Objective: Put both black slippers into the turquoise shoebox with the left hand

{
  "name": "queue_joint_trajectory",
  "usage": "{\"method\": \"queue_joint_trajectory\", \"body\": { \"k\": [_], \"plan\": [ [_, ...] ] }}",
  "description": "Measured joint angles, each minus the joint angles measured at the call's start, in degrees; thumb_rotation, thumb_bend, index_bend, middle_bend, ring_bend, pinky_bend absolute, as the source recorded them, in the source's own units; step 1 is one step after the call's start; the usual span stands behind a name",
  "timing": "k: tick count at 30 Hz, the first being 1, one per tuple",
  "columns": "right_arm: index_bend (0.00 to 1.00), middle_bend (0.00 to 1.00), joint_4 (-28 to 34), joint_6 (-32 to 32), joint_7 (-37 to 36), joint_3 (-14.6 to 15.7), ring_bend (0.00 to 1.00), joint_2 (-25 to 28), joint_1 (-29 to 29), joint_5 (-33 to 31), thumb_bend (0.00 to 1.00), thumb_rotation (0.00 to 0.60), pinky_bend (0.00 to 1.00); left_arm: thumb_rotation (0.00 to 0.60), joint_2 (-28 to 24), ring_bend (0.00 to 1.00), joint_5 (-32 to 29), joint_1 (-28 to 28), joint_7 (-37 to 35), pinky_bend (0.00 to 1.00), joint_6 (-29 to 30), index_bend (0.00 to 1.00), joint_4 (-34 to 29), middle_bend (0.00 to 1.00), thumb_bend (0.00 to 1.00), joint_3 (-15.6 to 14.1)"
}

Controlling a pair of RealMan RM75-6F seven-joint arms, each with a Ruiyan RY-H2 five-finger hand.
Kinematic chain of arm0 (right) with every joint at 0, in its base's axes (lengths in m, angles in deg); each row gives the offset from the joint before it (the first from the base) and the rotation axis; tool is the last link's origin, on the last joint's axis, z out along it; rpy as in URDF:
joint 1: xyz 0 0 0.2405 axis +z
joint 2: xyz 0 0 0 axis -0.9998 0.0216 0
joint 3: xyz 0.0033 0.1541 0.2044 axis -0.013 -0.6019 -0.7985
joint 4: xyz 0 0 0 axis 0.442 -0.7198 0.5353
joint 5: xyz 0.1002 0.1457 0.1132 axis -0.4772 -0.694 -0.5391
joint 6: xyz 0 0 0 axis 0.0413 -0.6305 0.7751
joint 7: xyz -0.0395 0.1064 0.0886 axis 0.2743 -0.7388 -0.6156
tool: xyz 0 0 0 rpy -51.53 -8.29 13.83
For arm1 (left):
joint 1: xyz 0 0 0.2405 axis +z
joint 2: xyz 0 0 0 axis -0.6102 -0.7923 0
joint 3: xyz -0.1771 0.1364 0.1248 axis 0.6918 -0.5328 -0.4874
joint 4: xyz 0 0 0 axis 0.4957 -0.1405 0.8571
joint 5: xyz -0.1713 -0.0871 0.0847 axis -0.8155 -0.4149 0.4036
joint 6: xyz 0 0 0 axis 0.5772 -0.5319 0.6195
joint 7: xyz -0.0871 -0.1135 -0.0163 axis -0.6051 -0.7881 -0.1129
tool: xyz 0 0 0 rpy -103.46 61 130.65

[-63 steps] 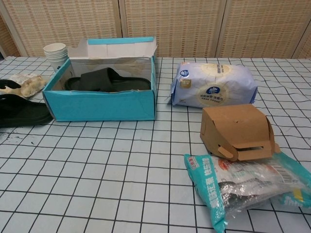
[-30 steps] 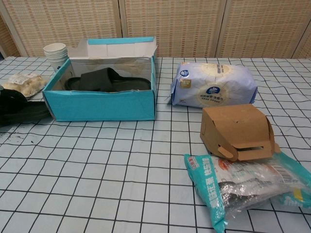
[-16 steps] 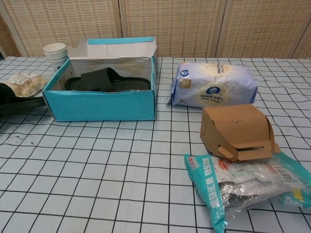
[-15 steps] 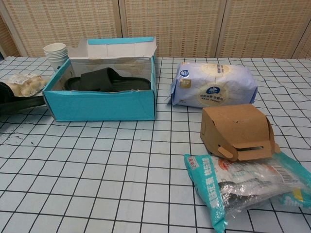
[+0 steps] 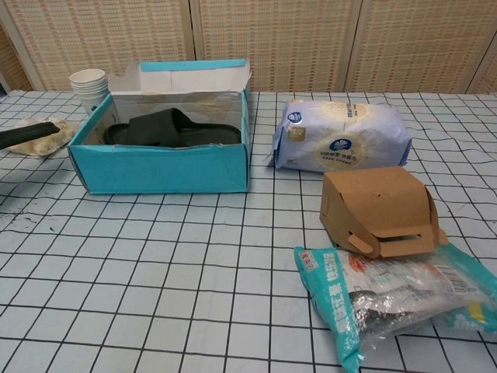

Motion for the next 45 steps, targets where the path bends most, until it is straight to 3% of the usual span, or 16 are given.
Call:
{"method": "queue_joint_trajectory", "body": {
  "k": [6,10,17,20,31,39,45],
  "plan": [
    [0.0,0.0,0.0,0.1,0.1,0.1,0.0,-0.1,0.0,0.0,0.08,0.6,0.0,0.6,-4.2,0.5,4.6,-0.1,-3.1,0.54,3.2,0.56,-5.8,0.64,1.0,0.3],
    [0.0,0.0,-0.3,0.7,0.6,0.2,0.0,-0.4,0.2,0.0,0.08,0.6,0.0,0.6,-7.8,0.5,7.4,-1.4,-8.9,0.54,2.9,0.57,-10.2,0.64,1.0,0.5],
    [0.0,0.0,-0.6,1.8,2.4,0.5,0.0,-1.2,0.7,-0.1,0.08,0.6,0.0,0.6,-13.5,0.5,14.0,-9.6,-25.8,0.55,-4.5,0.57,-14.8,0.64,1.0,1.1],
    [0.0,0.0,-0.6,2.0,2.7,0.5,0.0,-1.2,0.6,-0.8,0.08,0.6,0.0,0.6,-13.8,0.5,15.8,-14.1,-29.0,0.55,-7.5,0.57,-14.9,0.64,1.0,1.9],
    [0.0,0.0,-1.0,4.1,4.4,0.1,0.0,-2.0,1.1,-3.3,0.08,0.6,0.0,0.6,-7.7,0.5,17.8,-27.7,-34.6,0.55,-18.2,0.57,-9.2,0.65,1.0,3.6],
    [0.0,0.0,-1.4,5.7,4.8,0.0,0.0,-2.6,1.6,-4.3,0.08,0.6,0.0,0.6,-2.2,0.5,19.1,-33.4,-41.0,0.54,-22.4,0.57,-3.5,0.64,1.0,1.5],
    [0.0,0.0,-1.5,5.6,5.1,-0.1,0.0,-2.7,1.7,-4.7,0.08,0.6,0.0,0.6,0.7,0.5,21.2,-36.3,-47.5,0.53,-23.2,0.57,2.0,0.64,1.0,-2.0]
  ]
}}
